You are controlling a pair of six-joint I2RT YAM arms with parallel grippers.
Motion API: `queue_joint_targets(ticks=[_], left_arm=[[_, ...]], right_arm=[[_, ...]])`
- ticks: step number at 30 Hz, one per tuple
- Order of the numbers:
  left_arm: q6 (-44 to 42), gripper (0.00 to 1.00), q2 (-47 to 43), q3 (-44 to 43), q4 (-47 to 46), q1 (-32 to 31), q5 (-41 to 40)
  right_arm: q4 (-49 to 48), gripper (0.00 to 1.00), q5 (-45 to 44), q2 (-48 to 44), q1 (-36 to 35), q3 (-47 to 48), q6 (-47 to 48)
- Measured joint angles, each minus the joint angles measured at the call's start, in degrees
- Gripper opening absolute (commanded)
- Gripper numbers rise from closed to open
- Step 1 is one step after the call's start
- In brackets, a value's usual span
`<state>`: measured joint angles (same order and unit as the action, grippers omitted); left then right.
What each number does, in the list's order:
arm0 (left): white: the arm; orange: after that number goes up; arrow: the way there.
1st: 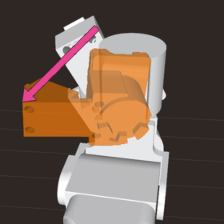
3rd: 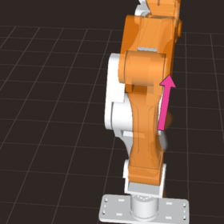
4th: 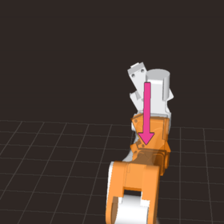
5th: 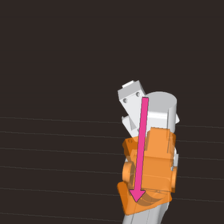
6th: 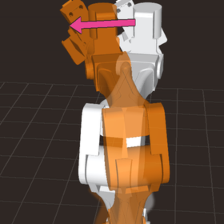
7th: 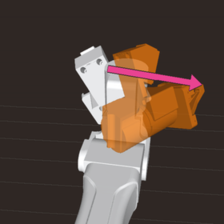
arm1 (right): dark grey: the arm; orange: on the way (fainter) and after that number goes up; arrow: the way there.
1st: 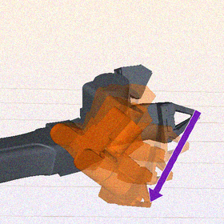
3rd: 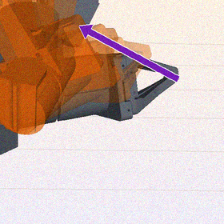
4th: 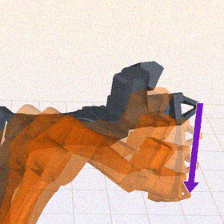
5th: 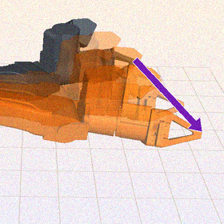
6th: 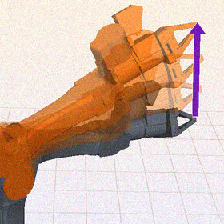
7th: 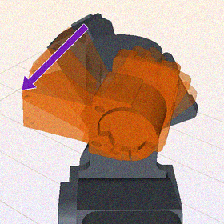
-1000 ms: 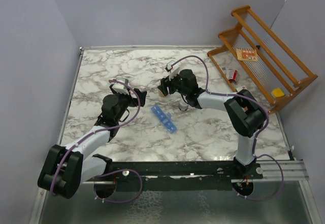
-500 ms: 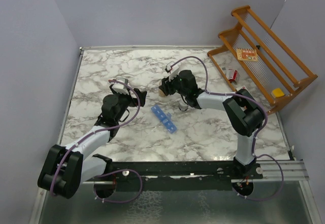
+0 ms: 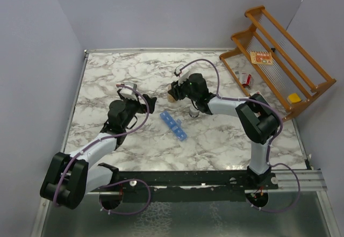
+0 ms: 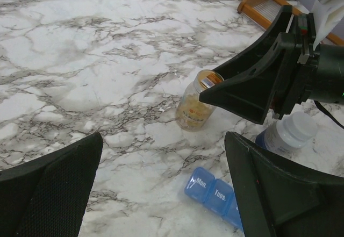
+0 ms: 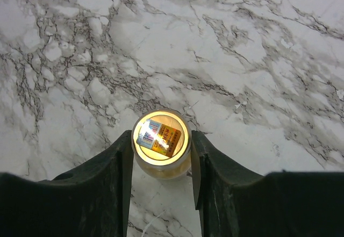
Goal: Sort the pills into containers
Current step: Pick up the pill bottle at the center of the board.
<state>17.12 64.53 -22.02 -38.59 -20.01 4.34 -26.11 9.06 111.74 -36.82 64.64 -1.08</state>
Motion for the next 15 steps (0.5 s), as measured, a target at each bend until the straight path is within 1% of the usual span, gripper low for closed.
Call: queue_joint_targets(ticks=[3,7,10,15], left_arm=[[-1.33,0.99,0.90,0.00,-0.87,0.00,2.60],[-2.54,0.99,2.43,-0.02,-2.14,0.00,7.19],[-3.85,0.99,3.21,-0.07,-2.51,-0.61,10.82],[-7.06,0.97,3.15,-0.42,-3.08,-2.95,13.81]], right_arm=[[1.99,0.01,-0.22,-0.87,0.00,0.07,0.87],[5.55,0.01,-0.61,-4.94,0.02,-0.33,2.43],[6.58,0.01,-0.59,-10.82,0.00,-1.66,3.74],[7.34,0.01,-0.13,-20.33,0.02,-2.27,6.27]])
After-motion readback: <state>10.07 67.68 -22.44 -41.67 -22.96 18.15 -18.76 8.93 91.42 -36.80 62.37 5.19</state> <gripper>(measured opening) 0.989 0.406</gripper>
